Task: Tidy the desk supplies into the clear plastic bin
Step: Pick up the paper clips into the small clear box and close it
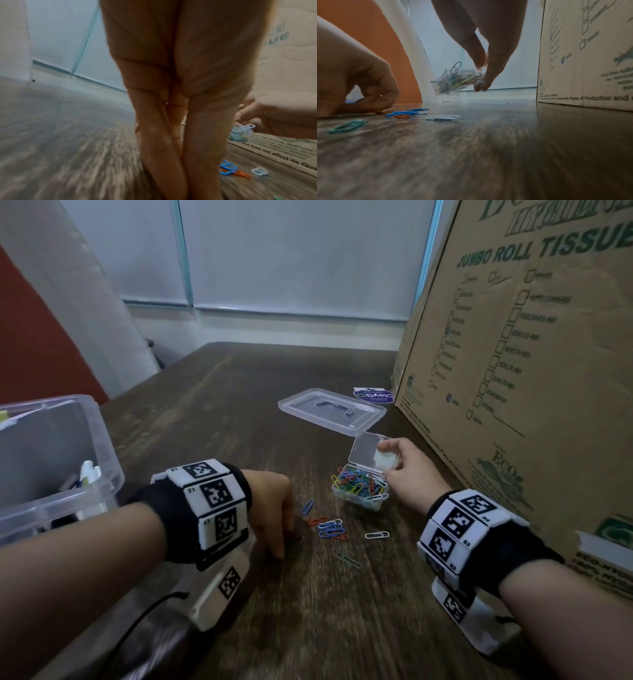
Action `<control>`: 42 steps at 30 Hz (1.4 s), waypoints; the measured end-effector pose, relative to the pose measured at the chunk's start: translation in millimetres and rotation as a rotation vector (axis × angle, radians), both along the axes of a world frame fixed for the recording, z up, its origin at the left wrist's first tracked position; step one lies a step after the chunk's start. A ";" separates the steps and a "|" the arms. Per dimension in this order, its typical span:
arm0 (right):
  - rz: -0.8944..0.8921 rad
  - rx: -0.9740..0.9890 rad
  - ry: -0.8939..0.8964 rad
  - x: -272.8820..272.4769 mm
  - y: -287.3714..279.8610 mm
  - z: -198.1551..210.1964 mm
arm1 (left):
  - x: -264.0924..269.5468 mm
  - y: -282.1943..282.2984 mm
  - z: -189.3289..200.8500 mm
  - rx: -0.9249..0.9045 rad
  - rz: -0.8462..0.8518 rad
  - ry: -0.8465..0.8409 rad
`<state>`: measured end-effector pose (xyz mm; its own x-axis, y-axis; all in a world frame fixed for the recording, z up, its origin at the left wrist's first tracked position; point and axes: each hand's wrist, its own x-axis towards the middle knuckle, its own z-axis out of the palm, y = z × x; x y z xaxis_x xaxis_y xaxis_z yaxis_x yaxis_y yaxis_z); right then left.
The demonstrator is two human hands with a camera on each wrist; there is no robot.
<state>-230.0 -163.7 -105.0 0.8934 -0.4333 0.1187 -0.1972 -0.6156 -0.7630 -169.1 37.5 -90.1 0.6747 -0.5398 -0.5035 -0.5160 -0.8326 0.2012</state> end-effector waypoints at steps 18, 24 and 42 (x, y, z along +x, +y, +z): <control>-0.025 0.013 0.011 -1.8 -0.7 0.3 | -22.6 -38.0 -16.3 -0.291 -0.209 -0.184; 0.058 0.013 0.076 0.0 -1.3 -2.1 | -21.8 -32.1 -12.5 -0.336 -0.254 -0.232; 0.118 0.127 0.036 -0.2 3.0 -1.2 | 0.7 -44.0 22.9 -0.612 0.052 -0.361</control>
